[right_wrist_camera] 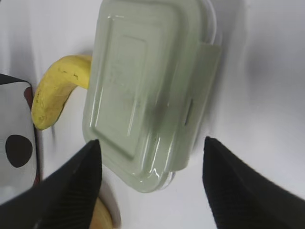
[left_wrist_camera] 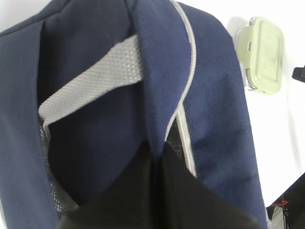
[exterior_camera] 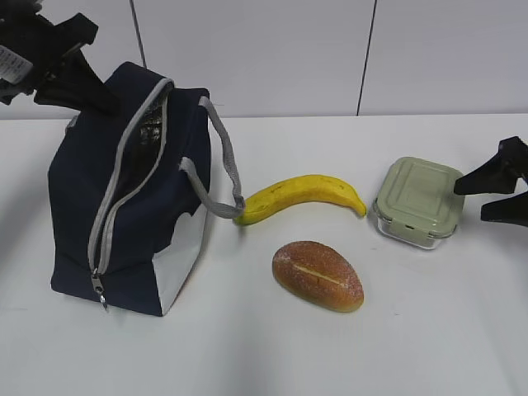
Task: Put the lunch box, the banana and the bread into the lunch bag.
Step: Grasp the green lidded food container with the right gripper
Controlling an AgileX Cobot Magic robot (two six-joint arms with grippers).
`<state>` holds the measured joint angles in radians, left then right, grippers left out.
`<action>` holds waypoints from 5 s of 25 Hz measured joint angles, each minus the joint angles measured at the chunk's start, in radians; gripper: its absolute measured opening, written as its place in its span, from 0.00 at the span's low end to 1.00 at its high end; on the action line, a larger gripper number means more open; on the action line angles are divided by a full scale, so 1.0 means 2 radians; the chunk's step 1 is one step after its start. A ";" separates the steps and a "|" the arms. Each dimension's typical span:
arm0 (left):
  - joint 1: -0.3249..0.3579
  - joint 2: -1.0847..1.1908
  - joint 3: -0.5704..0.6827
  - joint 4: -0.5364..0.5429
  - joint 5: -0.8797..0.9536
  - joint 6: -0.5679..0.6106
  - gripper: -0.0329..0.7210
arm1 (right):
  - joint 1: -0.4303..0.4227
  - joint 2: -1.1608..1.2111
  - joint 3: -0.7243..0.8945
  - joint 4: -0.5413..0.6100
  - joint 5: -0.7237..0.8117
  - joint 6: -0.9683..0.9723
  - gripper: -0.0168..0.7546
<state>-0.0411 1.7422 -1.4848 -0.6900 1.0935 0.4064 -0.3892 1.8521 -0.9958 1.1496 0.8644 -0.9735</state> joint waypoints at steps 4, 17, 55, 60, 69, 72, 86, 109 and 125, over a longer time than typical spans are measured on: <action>0.000 0.000 0.000 0.000 0.000 0.000 0.04 | 0.000 0.031 0.000 0.019 0.007 -0.023 0.66; 0.000 0.000 0.000 0.000 0.000 0.000 0.04 | -0.003 0.090 -0.018 0.081 0.031 -0.116 0.78; -0.001 0.000 0.000 0.000 0.001 0.000 0.04 | -0.044 0.168 -0.075 0.101 0.142 -0.111 0.72; -0.001 0.000 0.000 0.000 0.001 0.000 0.04 | -0.039 0.168 -0.075 0.103 0.141 -0.110 0.72; -0.001 0.000 0.000 0.000 0.006 0.000 0.04 | -0.027 0.168 -0.079 0.103 0.132 -0.109 0.72; -0.001 0.000 0.000 0.000 0.006 0.000 0.04 | -0.027 0.168 -0.079 0.103 0.126 -0.108 0.71; -0.001 0.000 0.000 0.000 0.009 0.000 0.04 | -0.021 0.168 -0.079 0.106 0.114 -0.105 0.64; -0.001 0.000 0.000 0.000 0.016 0.000 0.04 | -0.005 0.168 -0.083 0.110 0.117 -0.103 0.52; -0.001 0.000 0.000 0.000 0.018 0.000 0.04 | -0.004 0.170 -0.107 0.089 0.123 -0.087 0.50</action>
<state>-0.0422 1.7422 -1.4848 -0.6891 1.1304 0.4073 -0.3980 2.1924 -1.2091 1.3272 1.1110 -1.1466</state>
